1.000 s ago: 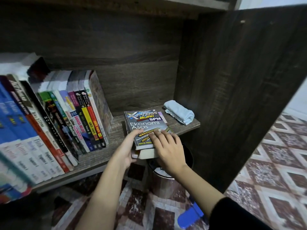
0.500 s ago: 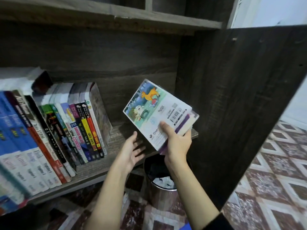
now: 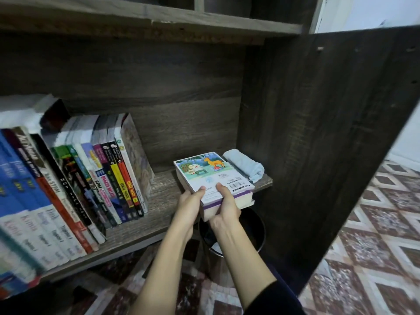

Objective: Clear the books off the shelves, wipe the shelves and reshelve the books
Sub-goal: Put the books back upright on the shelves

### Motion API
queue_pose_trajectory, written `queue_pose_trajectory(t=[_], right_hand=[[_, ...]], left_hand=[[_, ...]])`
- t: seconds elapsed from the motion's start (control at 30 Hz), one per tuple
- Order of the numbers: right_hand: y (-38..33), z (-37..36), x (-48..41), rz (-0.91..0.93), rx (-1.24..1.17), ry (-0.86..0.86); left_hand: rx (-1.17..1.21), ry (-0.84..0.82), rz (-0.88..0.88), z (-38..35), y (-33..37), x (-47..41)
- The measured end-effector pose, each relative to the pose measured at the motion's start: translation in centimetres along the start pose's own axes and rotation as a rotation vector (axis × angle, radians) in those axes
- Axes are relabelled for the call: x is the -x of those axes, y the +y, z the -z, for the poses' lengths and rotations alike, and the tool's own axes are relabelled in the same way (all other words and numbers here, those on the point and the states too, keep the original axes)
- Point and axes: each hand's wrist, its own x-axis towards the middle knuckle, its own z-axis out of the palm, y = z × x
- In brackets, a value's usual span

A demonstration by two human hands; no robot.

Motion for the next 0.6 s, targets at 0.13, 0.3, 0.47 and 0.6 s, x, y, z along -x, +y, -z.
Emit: queue_pose_trajectory(t=[0.13,0.3,0.47,0.6], right_hand=[[0.7,0.7,-1.7,0.032,0.166,0.083],[0.4,1.8,-2.4,0.035,0.516,0.156],[-3.2,2.2,-2.3,0.495,1.317,0.236],[-5.8,0.2,-3.6,0.549,1.814,0.057]], left_hand=[[-0.056,0.009,-0.020,0.0,-1.2,-0.5],[-0.061,0.048,-0.056,-0.6,-1.7,-0.5],[-0.053,0.103,-0.047,-1.1,-2.1,-0.9],[-0.112,0.116,-0.030,-1.4,-2.2,-1.0]])
